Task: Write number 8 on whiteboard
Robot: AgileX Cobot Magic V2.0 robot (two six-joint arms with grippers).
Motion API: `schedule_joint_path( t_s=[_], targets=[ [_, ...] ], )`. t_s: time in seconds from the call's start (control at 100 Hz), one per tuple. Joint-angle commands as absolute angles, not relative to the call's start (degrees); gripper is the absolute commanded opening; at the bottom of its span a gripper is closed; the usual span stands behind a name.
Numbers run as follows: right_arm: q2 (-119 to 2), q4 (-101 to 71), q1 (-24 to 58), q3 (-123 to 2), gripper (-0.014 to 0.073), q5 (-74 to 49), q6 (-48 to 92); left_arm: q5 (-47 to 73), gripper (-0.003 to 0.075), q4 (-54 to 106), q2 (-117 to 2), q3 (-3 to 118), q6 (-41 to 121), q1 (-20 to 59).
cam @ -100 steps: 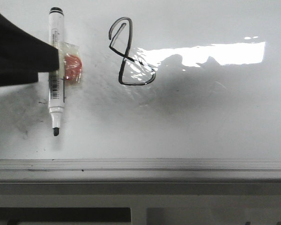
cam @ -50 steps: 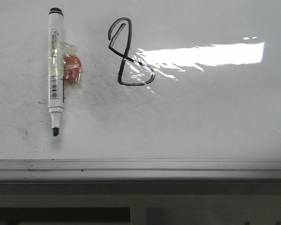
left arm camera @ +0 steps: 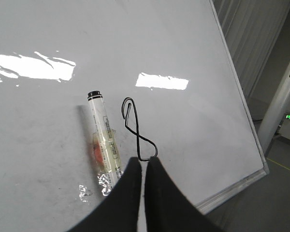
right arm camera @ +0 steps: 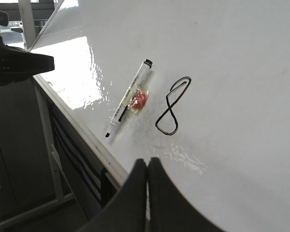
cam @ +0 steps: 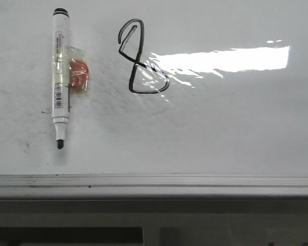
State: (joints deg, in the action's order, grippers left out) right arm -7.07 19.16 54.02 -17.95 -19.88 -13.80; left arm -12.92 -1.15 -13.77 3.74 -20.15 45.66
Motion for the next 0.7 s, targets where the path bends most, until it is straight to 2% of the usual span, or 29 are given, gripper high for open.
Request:
schedule_joint_path(
  t_s=[0.0,0.18,0.32,0.44,0.69],
  targets=[
    [-7.60,20.33,54.10,-19.42,-0.0064,-15.47,-13.68,-17.29,-0.0020,-0.76,-14.23,5.42,-20.40,45.66],
    [-7.60,20.33,54.10,-19.42,-0.0064,-15.47,-13.68,-17.11,-0.0020,-0.76,-14.23,5.00,-20.40,45.66],
    [-7.60,20.33,54.10,-19.42,-0.0064,-15.35,-13.68,-17.39,-0.0020,-0.52,-12.76,1.52,-20.40,41.72],
    [-7.60,20.33,54.10,-19.42,-0.0064,-15.35,-13.68,-16.94,-0.0020,-2.97,-6.51,-2.05,-18.86,34.08],
    [-7.60,20.33,54.10,-19.42,-0.0064,-15.35,-13.68,-1.03,-0.0020,-2.53,1.94,-1.89,-9.65,14.11]
  ],
)
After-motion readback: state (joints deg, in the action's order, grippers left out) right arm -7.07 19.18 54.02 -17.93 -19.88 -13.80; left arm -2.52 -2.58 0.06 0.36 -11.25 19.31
